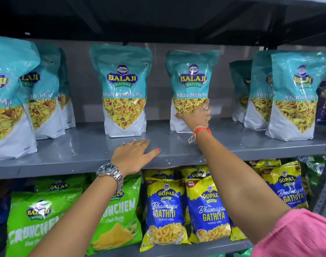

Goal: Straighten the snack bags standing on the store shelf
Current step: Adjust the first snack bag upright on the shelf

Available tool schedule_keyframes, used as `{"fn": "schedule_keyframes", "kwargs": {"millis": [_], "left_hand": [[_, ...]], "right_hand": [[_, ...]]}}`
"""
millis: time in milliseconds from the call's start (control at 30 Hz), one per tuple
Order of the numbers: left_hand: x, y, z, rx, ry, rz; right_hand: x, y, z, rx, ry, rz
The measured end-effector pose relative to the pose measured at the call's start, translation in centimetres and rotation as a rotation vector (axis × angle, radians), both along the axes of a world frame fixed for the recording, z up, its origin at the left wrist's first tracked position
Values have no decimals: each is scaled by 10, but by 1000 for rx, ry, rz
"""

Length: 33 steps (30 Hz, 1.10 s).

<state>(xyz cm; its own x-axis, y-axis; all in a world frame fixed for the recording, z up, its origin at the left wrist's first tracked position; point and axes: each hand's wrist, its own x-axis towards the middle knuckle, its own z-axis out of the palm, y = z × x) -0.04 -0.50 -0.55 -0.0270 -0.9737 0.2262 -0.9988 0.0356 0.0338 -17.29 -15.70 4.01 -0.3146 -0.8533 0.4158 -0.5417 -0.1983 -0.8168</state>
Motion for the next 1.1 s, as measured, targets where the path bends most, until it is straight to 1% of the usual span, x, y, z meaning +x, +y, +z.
{"fn": "schedule_keyframes", "kwargs": {"millis": [233,533,733,1100], "left_hand": [[3,-1,1,44,-1,-21],[1,1,1,48,-9,-18],[0,2,2,52,4,-10],[-3,4,5,66,2,-3]], "right_hand": [[-2,2,1,-5,50,-35],[-10,16,-1,-19,33,-13],[-21,39,-4,-48,18,-36],[-37,93,-3,-39,-5,-30]]}}
